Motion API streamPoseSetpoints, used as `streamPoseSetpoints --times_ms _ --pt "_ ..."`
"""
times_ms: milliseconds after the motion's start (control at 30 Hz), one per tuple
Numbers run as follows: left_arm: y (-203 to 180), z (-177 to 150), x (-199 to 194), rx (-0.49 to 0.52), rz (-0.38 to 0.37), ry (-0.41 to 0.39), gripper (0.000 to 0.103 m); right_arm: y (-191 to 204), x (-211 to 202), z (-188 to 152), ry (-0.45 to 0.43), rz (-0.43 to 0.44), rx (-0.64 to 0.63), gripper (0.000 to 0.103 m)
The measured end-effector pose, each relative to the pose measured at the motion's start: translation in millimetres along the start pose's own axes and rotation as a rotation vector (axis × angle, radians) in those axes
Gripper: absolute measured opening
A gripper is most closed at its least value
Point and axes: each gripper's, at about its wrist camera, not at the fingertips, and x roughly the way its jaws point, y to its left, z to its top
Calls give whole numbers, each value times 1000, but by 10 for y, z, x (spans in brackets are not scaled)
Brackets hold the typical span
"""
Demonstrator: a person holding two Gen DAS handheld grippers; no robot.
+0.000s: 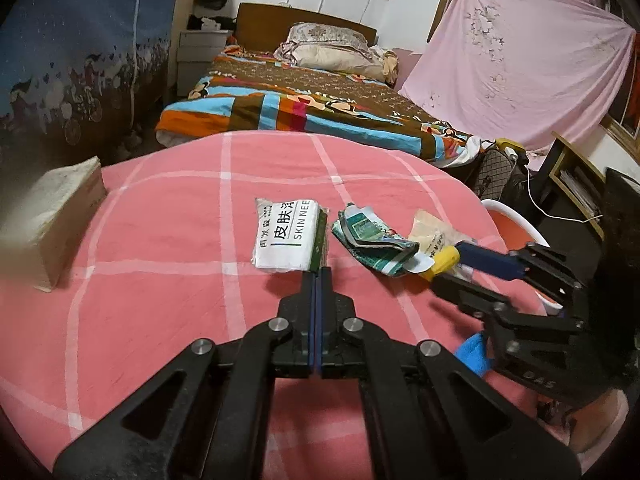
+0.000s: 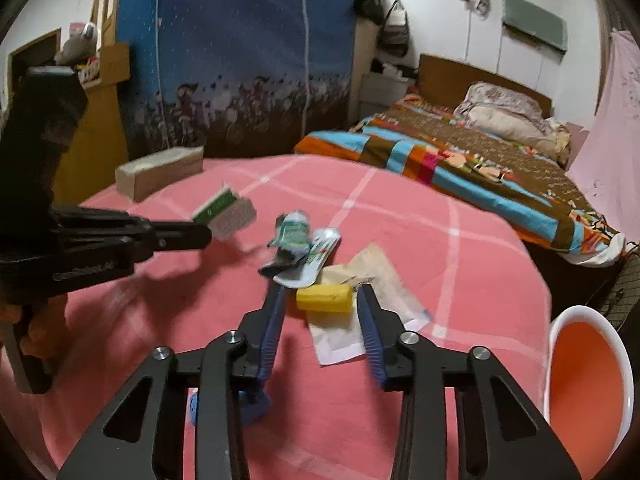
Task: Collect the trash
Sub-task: 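Grasp the white 'SKIN NEED' box with the left tool while the right tool grasps the yellow cylinder, then carry box and yellow cylinder over the bucket and open both tools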
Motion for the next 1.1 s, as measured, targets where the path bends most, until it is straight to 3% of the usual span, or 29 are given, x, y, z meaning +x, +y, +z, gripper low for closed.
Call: streamPoseSetpoints --times_ms 67,367,600,767,1100 --pt "-25 -12 -20 13 8 -10 0 21 25 -6 13 -2 -8 27" --pt "-128 -57 -136 53 50 -59 0 -12 -57 -38 -21 5 17 27" --pt "-334 -63 -332 106 79 -176 0 -99 -422 -63 -205 -30 60 27" --pt "-583 2 -475 170 83 -278 0 -172 -795 -159 -398 -74 108 27" --pt "-1356 115 -635 344 -5 -478 0 -620 -1396 -442 -623 -262 208 27"
